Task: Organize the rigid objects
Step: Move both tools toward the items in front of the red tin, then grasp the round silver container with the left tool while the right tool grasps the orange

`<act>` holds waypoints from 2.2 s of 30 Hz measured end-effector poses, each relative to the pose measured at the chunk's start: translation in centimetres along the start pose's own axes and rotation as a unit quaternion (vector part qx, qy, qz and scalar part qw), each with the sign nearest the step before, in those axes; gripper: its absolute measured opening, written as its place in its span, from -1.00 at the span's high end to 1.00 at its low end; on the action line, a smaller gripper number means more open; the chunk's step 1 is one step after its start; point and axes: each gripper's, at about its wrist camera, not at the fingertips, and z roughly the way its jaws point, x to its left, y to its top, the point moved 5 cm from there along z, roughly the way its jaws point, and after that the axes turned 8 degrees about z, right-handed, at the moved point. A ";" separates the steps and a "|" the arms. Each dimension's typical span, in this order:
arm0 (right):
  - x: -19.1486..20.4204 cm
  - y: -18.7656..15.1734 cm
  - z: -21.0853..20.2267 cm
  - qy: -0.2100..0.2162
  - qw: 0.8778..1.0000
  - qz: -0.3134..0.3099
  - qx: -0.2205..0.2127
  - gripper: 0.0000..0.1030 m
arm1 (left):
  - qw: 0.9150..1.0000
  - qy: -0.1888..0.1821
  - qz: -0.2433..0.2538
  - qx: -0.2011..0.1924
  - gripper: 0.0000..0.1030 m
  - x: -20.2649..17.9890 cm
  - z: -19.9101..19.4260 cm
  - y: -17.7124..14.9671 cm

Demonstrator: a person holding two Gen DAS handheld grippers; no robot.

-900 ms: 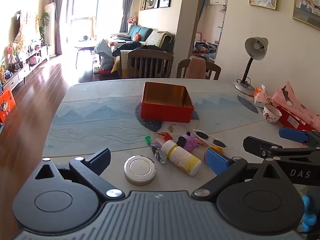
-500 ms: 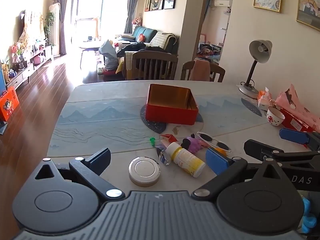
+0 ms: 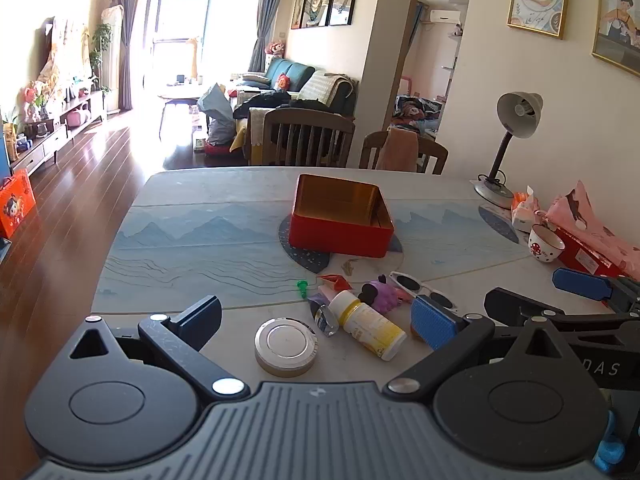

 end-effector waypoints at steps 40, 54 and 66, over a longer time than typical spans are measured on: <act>-3.5 -1.1 6.4 -0.008 0.997 0.014 0.074 -0.95 | 0.998 0.015 -0.030 0.057 -0.98 1.2 8.1 0.2; -6.8 -5.1 12.8 -0.004 0.985 -0.022 0.174 -0.59 | 0.985 0.040 -0.043 0.162 -0.98 2.1 16.6 -3.7; -7.5 -5.5 15.1 0.001 0.978 -0.035 0.205 -0.52 | 0.978 0.079 -0.024 0.190 -0.97 2.3 20.2 -5.9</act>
